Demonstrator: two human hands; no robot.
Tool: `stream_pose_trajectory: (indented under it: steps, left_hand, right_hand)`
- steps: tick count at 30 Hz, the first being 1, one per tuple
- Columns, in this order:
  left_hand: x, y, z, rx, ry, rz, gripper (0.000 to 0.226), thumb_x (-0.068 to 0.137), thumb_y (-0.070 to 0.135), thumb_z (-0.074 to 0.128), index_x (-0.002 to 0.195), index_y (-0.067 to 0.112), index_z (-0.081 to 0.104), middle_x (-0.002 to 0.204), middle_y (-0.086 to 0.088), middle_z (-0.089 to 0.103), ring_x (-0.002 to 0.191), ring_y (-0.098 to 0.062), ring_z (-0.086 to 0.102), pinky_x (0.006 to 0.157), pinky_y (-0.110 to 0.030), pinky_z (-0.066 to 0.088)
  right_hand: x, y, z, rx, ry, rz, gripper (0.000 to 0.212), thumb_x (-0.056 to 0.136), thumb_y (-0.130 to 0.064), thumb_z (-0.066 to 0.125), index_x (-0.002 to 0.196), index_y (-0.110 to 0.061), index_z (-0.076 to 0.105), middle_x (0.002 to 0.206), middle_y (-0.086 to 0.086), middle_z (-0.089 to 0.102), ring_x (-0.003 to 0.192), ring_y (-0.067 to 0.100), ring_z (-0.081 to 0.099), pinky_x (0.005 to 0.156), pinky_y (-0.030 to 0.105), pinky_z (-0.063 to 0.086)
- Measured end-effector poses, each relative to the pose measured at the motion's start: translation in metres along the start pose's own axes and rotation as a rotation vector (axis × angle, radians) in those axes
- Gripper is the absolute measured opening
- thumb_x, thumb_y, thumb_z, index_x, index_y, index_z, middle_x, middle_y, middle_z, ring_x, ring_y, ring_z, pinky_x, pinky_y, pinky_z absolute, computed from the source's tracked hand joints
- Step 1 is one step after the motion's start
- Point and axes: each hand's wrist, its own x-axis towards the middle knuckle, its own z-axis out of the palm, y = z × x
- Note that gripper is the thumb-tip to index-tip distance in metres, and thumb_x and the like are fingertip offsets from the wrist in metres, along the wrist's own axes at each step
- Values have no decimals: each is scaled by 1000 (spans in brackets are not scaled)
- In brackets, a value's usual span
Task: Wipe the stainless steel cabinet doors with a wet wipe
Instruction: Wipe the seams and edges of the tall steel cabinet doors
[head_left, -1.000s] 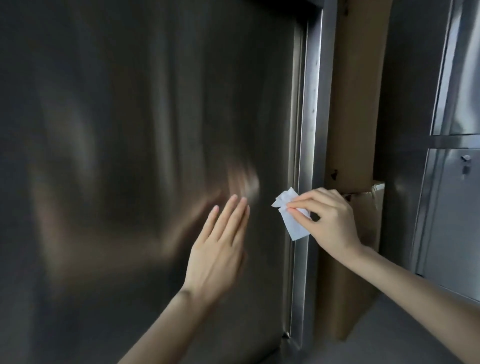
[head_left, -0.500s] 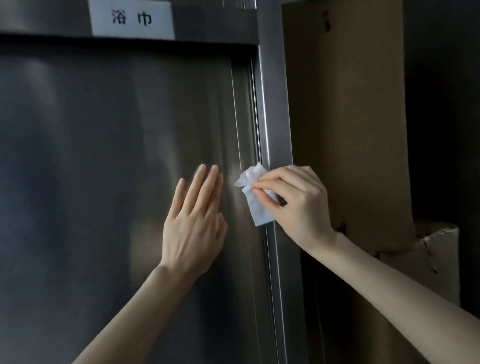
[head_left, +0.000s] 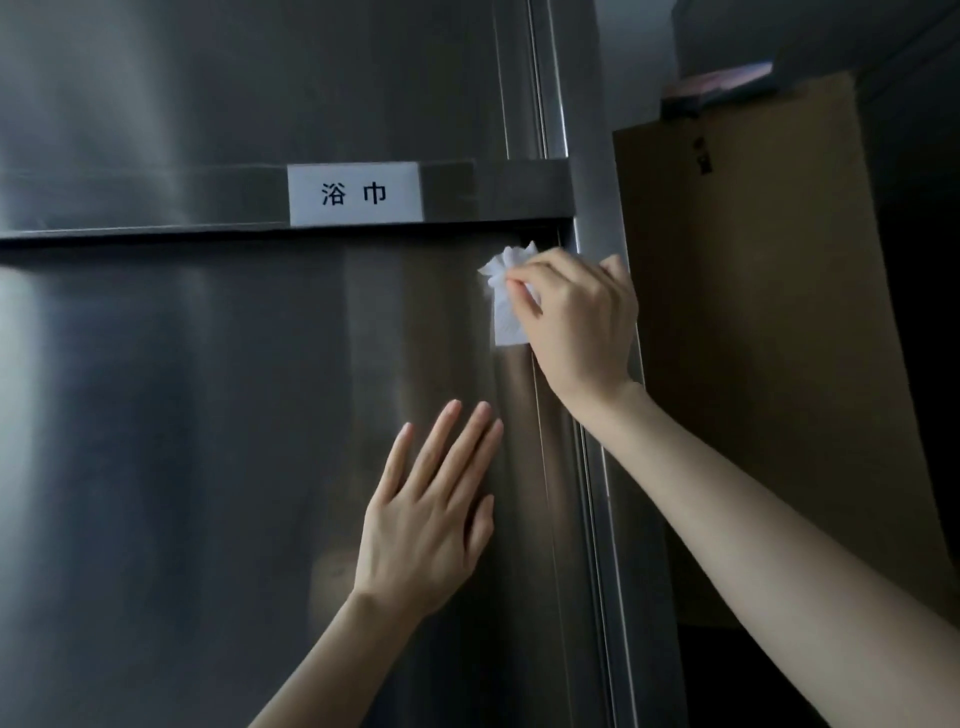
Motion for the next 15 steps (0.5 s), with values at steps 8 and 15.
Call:
stream_pose_trajectory:
  steps: [8, 15]
  left_hand:
    - [-1, 1, 3, -12, 28, 1, 58, 96, 31, 37, 152, 14, 32, 160, -2, 25, 148, -21, 22, 118, -48, 20]
    - [0, 1, 1, -16, 18, 5, 59, 96, 31, 38, 151, 13, 31, 160, -3, 25, 147, -23, 23, 117, -49, 22]
  right_hand:
    - [-8, 6, 6, -147, -127, -5, 13, 83, -12, 70, 94, -6, 73, 92, 7, 74, 83, 21, 69, 72, 31, 41]
    - [-13, 12, 3, -190, -344, -62, 36, 94, -10, 53, 130, -6, 54, 130, 8, 58, 122, 21, 52, 90, 33, 32]
